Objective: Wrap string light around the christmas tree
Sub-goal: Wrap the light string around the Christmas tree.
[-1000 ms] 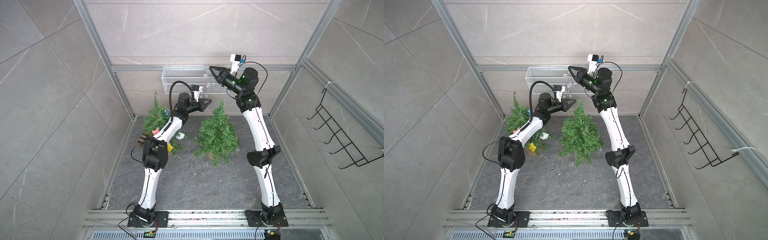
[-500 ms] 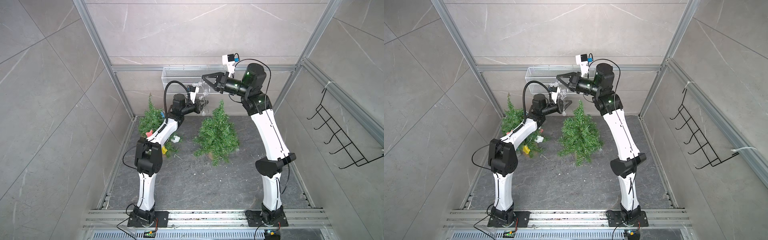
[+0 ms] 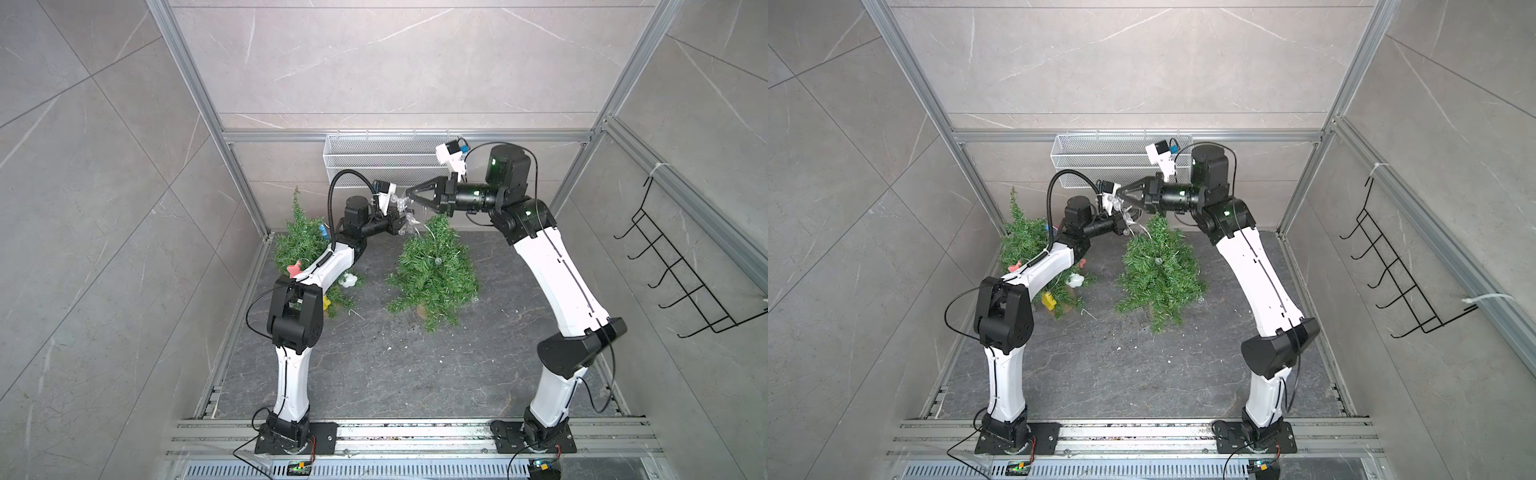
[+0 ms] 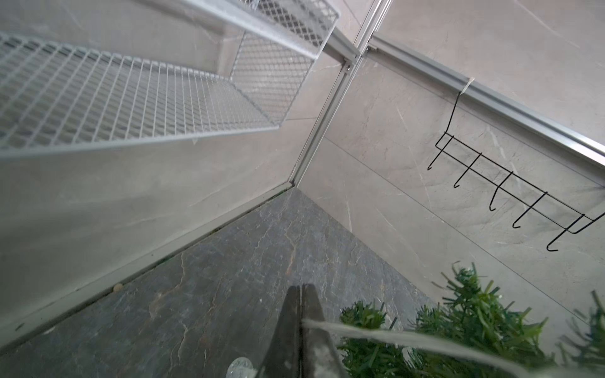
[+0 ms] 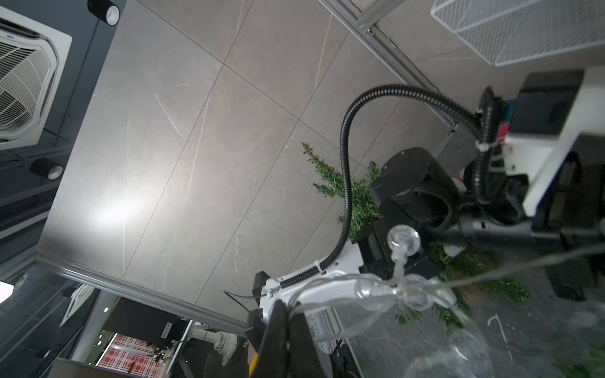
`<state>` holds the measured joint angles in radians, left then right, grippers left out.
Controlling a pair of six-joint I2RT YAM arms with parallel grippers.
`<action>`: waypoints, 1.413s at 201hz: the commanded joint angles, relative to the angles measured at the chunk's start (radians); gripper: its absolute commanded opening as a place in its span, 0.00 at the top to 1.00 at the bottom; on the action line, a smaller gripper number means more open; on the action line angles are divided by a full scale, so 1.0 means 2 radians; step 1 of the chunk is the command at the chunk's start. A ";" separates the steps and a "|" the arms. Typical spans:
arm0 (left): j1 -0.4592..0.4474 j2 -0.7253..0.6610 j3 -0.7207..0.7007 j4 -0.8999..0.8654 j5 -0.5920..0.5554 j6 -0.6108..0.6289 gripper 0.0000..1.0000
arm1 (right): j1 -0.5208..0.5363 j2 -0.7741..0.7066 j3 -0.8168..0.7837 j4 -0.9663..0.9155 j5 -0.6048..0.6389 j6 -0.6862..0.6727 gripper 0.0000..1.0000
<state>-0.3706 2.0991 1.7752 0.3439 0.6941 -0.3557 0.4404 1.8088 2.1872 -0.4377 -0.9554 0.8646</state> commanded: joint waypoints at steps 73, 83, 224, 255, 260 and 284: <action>0.010 -0.025 -0.010 0.022 0.014 0.025 1.00 | 0.008 -0.105 -0.070 0.065 -0.088 0.023 1.00; 0.010 -0.029 -0.015 0.023 0.016 0.027 1.00 | 0.007 -0.115 -0.089 0.068 -0.094 0.024 1.00; 0.010 -0.055 -0.038 0.002 0.029 0.054 1.00 | 0.009 -0.238 -0.310 -0.168 0.160 -0.292 0.58; 0.010 -0.064 -0.042 -0.010 0.025 0.062 1.00 | 0.021 -0.274 -0.345 -0.170 0.189 -0.306 0.55; 0.010 -0.065 -0.042 -0.013 0.025 0.064 1.00 | 0.023 -0.280 -0.351 -0.166 0.184 -0.304 0.57; 0.010 -0.069 -0.041 -0.019 0.023 0.068 1.00 | 0.036 -0.284 -0.367 -0.184 0.212 -0.303 0.67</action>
<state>-0.3630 2.0327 1.6909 0.3077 0.7441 -0.2596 0.4885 1.2598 1.4818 -0.7635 -0.6132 0.2844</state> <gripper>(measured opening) 0.055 0.348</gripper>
